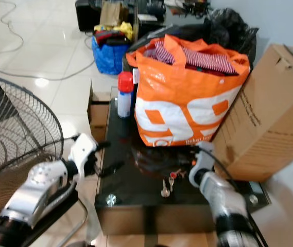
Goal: Hang keys on a hook
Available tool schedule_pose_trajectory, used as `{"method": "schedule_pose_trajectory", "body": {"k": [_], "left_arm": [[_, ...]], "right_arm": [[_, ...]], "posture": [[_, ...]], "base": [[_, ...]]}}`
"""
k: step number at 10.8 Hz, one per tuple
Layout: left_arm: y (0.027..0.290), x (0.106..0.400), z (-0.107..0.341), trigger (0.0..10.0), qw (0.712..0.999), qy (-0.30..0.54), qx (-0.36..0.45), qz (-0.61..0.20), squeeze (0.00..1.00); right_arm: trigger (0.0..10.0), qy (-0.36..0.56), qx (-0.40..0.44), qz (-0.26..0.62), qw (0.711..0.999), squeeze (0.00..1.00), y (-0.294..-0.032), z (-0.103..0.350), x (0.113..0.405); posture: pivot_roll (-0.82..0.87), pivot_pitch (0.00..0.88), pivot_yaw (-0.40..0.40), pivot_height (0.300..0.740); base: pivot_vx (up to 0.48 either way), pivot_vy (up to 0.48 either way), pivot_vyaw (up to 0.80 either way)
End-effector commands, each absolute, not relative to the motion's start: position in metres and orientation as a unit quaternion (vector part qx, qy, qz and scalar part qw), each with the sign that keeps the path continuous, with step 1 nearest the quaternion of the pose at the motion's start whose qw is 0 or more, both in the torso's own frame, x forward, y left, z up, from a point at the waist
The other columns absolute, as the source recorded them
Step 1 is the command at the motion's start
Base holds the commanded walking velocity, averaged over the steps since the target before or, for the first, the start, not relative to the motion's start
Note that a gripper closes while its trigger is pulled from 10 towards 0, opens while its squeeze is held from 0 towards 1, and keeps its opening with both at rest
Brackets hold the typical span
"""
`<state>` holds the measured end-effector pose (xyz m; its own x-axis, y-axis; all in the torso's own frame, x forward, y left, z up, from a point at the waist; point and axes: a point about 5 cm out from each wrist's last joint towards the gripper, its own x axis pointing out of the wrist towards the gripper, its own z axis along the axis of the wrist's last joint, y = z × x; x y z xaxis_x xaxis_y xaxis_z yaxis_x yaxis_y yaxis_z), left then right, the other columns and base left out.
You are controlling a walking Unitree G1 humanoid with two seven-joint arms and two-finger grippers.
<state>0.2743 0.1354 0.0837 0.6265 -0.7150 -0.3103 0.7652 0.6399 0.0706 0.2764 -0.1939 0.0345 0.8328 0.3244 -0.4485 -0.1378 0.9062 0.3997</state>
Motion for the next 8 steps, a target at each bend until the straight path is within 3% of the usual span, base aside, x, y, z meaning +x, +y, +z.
{"method": "schedule_pose_trajectory", "body": {"k": [1, 2, 3, 8], "left_arm": [[0.134, 0.276, 0.089, 10.0, 0.9, 0.114, 0.101, -0.408, 0.0], [0.134, 0.277, 0.087, 10.0, 0.899, 0.12, 0.119, -0.404, 0.0], [0.131, 0.279, 0.078, 10.0, 0.893, 0.144, 0.135, -0.405, 0.0], [0.108, 0.253, 0.052, 10.0, 0.846, 0.199, 0.137, -0.476, 0.0]], "right_arm": [[0.0, 0.243, 0.169, 0.135, 0.946, 0.0, -0.193, 0.047, 0.278], [10.0, 0.258, 0.116, 0.114, 0.952, 0.0, -0.19, 0.042, 0.28], [10.0, 0.3, 0.064, 0.071, 0.949, 1.0, -0.187, 0.023, 0.281], [10.0, 0.365, 0.033, -0.027, 0.93, 1.0, -0.202, -0.012, 0.276]], "posture": [[-0.07, 0.0, -0.108, 0.74], [-0.07, 0.0, -0.108, 0.74], [-0.07, 0.0, -0.11, 0.74], [-0.1, 0.0, -0.112, 0.74]], "base": [[0.0, 0.0, 0.0], [0.0, 0.0, 0.0], [0.0, 0.0, 0.0], [0.0, 0.0, 0.0]]}}
